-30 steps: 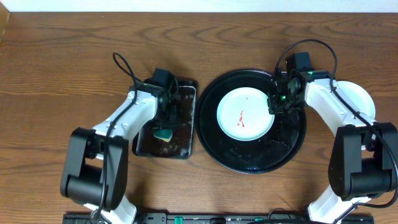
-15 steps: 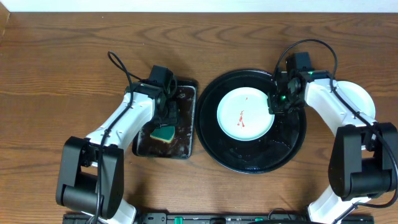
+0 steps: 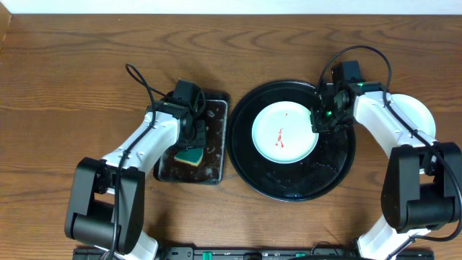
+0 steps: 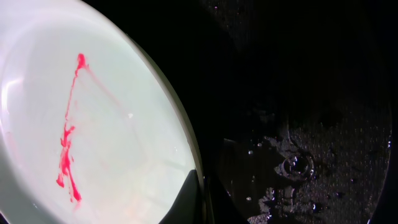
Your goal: Clean dirty plates on tray and stack at the side
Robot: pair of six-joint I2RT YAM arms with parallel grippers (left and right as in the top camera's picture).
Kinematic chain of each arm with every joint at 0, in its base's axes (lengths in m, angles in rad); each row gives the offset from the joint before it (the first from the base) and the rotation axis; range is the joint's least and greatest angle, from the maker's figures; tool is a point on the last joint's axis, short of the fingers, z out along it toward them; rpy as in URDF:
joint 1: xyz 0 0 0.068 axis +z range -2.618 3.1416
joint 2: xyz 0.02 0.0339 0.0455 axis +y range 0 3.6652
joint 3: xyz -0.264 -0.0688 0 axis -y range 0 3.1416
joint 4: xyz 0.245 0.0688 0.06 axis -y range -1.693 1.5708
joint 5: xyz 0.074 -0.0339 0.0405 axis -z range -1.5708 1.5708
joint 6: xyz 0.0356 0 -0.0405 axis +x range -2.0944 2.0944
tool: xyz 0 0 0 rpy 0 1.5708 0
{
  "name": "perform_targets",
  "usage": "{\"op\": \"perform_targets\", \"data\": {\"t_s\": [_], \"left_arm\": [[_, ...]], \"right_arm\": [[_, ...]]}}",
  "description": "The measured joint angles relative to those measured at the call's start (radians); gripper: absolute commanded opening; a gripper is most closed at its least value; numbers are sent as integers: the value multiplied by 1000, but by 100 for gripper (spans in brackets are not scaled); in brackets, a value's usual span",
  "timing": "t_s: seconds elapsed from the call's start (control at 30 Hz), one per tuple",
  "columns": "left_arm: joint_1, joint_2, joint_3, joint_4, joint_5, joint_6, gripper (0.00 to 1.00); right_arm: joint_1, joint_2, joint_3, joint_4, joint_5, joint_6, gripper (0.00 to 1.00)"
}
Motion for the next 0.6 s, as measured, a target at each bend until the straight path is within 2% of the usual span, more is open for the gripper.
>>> {"op": "perform_targets", "data": {"t_s": [0.37,0.4,0.43,0.47,0.5,0.6], "left_arm": [[0,0,-22,20,-14,0,51],[0,0,-34,35,-15,0,46],[0,0,-44,50,-15,-4,36],[0,0,-55,64,-17,-8,25],[0,-2,-69,83,-19,-5,9],[0,-13,-90,100,-23,-8,7]], "right_arm": [[0,0,0,1,0,0,1],[0,0,0,1,0,0,1],[0,0,0,1,0,0,1],[0,0,0,2,0,0,1],[0,0,0,2,0,0,1],[0,0,0,1,0,0,1]]}}
